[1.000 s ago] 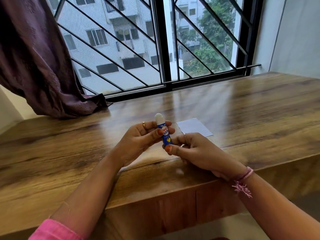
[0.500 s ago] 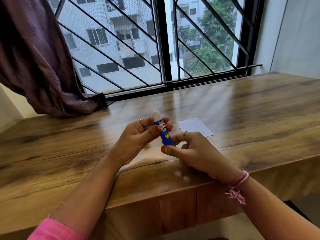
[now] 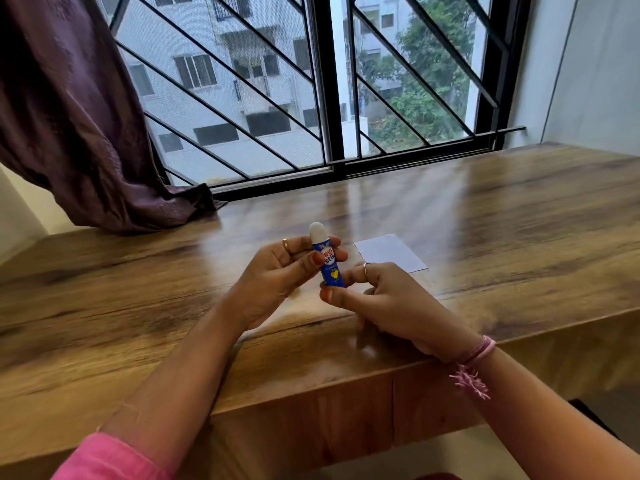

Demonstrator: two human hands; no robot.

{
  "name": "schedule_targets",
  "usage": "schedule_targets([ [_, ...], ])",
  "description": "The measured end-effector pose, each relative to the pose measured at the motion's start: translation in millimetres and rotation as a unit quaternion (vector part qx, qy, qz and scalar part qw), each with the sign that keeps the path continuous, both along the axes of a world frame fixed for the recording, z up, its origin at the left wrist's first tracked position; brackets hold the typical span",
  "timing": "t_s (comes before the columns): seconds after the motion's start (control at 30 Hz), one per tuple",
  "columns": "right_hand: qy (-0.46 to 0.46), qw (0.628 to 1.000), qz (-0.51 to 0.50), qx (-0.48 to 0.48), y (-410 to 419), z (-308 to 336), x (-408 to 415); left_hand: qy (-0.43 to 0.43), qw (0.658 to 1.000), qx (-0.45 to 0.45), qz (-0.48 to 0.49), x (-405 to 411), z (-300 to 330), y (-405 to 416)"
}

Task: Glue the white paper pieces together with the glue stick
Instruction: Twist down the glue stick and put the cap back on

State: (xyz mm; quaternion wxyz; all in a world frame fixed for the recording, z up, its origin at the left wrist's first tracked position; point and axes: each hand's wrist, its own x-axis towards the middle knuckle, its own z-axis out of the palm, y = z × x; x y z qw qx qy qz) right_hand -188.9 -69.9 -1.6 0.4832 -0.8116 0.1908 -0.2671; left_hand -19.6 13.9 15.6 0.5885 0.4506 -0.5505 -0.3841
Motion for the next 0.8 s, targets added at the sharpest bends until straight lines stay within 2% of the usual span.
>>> schedule_targets([
  [0.23, -0.026, 0.998, -0.057, 0.006, -0.9, -4.3, 4.9, -0.024, 1.0, -0.008, 0.004, 0.7, -2.9, -2.3],
  [0.5, 0.016, 0.999, -0.019, -0.03, -0.6, -3.9, 4.3, -0.013, 1.0, -0.012, -0.007, 1.9, -3.1, -2.2],
  [0.7, 0.005, 0.995, -0.081, -0.056, -0.8, -3.5, 6.0, -0.035, 0.999, -0.005, 0.005, 1.8, -4.0, -2.7],
  [0.8, 0.009, 0.991, -0.104, -0.087, 1.2, -4.3, 7.4, -0.017, 1.0, -0.004, -0.006, -0.4, -2.7, -3.2],
])
